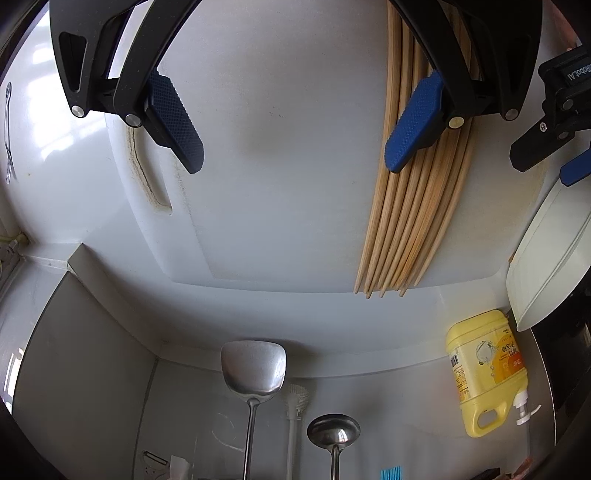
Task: Organize utensils
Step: 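Lower both tools to the chopstick row and separate single chopsticks from it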
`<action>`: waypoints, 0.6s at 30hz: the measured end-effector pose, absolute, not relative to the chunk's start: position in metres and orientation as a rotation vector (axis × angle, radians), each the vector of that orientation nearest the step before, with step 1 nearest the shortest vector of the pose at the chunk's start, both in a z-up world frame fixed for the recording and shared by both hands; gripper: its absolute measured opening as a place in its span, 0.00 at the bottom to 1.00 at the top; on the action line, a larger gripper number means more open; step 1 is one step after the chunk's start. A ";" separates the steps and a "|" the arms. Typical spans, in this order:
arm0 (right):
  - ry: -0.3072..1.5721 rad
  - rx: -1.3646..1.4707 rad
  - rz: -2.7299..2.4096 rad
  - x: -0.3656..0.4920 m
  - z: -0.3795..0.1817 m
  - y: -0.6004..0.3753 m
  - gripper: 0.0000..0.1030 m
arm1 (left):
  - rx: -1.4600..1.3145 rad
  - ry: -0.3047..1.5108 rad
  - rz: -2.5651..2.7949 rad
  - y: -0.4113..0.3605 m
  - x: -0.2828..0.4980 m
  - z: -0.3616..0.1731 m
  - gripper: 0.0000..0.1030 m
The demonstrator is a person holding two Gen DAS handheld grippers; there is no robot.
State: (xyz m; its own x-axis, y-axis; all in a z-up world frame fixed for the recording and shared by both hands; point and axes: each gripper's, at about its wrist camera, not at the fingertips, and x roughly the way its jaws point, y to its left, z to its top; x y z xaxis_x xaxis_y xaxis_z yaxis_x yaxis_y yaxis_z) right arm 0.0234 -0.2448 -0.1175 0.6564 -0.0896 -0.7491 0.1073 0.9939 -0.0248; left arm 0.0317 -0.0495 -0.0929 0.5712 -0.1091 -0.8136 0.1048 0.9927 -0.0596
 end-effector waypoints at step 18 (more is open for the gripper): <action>0.881 -0.032 -0.119 0.023 -0.122 -0.237 0.91 | 0.012 0.957 -0.127 -0.052 0.040 -0.100 0.94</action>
